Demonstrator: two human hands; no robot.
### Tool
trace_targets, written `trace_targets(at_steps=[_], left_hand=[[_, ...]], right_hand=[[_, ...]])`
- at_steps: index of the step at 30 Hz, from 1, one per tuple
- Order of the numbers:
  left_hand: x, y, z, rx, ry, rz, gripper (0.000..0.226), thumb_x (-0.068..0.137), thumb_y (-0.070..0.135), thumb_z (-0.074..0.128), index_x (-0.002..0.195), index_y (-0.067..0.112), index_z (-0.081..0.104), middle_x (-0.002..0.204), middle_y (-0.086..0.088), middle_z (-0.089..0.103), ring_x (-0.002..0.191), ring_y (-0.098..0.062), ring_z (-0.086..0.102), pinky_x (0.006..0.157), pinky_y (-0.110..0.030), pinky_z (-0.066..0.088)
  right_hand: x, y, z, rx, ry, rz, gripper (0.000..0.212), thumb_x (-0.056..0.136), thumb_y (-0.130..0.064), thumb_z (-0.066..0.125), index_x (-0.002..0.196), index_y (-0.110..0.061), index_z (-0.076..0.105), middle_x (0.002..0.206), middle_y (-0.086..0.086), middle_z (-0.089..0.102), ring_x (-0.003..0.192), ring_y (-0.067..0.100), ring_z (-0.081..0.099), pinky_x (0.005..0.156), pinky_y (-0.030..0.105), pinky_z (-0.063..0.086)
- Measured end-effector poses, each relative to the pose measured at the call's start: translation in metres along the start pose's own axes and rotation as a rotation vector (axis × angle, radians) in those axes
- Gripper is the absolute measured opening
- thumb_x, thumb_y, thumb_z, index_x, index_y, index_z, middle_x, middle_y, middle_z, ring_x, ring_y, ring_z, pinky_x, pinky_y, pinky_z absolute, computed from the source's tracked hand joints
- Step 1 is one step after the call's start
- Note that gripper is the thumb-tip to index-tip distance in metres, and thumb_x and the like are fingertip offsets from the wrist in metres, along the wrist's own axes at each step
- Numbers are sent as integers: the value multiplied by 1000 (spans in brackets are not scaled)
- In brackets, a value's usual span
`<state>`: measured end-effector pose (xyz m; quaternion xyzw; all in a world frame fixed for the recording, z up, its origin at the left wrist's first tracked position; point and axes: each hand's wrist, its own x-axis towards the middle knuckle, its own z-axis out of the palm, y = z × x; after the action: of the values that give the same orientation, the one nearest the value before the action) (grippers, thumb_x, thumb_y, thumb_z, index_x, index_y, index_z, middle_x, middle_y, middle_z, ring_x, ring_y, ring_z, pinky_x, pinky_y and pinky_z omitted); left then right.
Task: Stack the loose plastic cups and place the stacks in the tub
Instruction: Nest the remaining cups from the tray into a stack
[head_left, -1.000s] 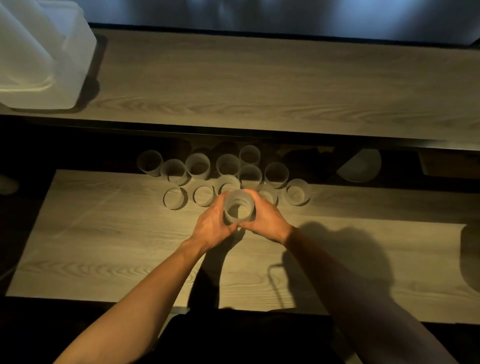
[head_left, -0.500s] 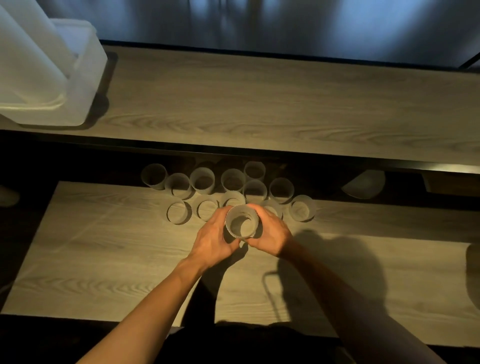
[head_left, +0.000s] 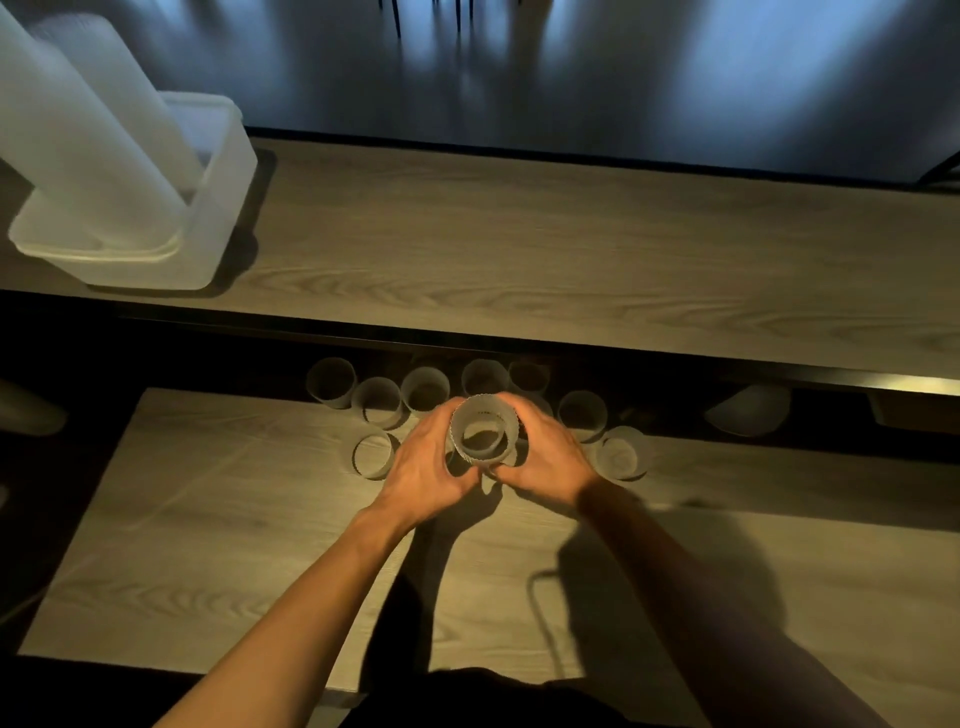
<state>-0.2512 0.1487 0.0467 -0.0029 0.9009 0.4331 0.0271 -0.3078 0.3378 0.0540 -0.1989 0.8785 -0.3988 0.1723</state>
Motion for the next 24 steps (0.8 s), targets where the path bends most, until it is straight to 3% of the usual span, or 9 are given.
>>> trace_targets(at_steps=[5, 12, 19, 24], left_hand=[[13, -6, 9, 4, 40, -77, 85, 74, 29, 85, 142, 36, 34, 138, 9, 51, 126, -4, 47, 106, -33, 46], [30, -15, 10, 8, 26, -136, 83, 72, 36, 87, 135, 42, 33, 132, 11, 54, 123, -9, 52, 102, -36, 49], [35, -16, 9, -3, 37, -136, 76, 73, 33, 86, 130, 39, 36, 122, 18, 48, 117, -5, 50, 97, -29, 45], [39, -15, 9, 59, 32, -129, 70, 73, 31, 85, 126, 34, 40, 124, 6, 54, 117, -12, 53, 98, -34, 50]], right_hand=[[14, 1, 8, 42, 13, 26, 77, 76, -23, 85, 141, -34, 44, 135, -12, 56, 124, 2, 52, 106, 32, 48], [31, 9, 9, 55, -5, 102, 80, 75, -31, 87, 144, -26, 45, 136, -6, 58, 123, 8, 53, 103, 29, 47], [42, 15, 10, 20, -37, 165, 73, 71, -35, 88, 134, -27, 52, 124, -9, 63, 113, 7, 59, 95, 33, 55], [43, 19, 14, -3, -23, 179, 71, 73, -27, 88, 134, -22, 52, 124, -5, 63, 114, 9, 59, 94, 27, 53]])
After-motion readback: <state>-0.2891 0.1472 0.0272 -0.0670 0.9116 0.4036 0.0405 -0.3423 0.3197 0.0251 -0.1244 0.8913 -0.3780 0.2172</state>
